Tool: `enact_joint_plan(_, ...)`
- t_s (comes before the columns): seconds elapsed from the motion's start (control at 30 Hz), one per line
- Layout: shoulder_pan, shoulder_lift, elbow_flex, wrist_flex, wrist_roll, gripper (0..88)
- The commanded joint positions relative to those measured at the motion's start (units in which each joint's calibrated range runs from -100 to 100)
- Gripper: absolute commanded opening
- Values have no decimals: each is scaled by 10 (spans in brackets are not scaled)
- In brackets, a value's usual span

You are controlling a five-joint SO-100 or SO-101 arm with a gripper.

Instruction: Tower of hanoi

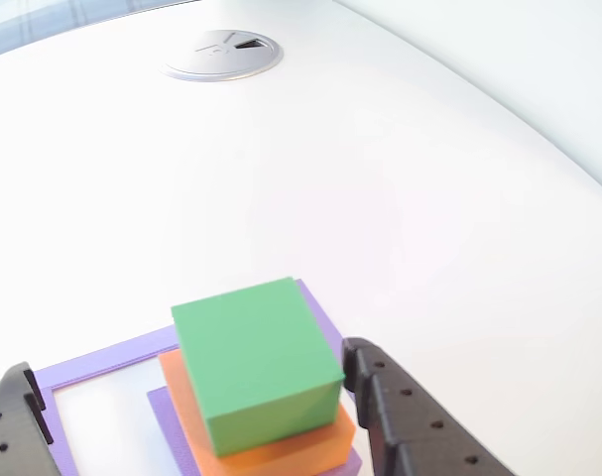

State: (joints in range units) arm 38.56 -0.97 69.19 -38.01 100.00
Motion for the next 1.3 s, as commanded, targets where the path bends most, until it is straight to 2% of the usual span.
enact_joint_plan(0.0, -11, -5, -16, -15, 0, 275)
enact_joint_plan(0.2, -11, -4, -12, -15, 0, 170)
enact_joint_plan(0.53, -14, -4, -13, -13, 0, 65)
enact_joint_plan(0.8, -25, -64, -17, 60, 0, 54)
enact_joint_plan(0.9, -33, -128, -31, 147, 0, 53)
enact_joint_plan(1.03, -46, -235, -83, 327, 0, 51)
enact_joint_plan(1.27, -54, -382, -328, 858, 0, 50)
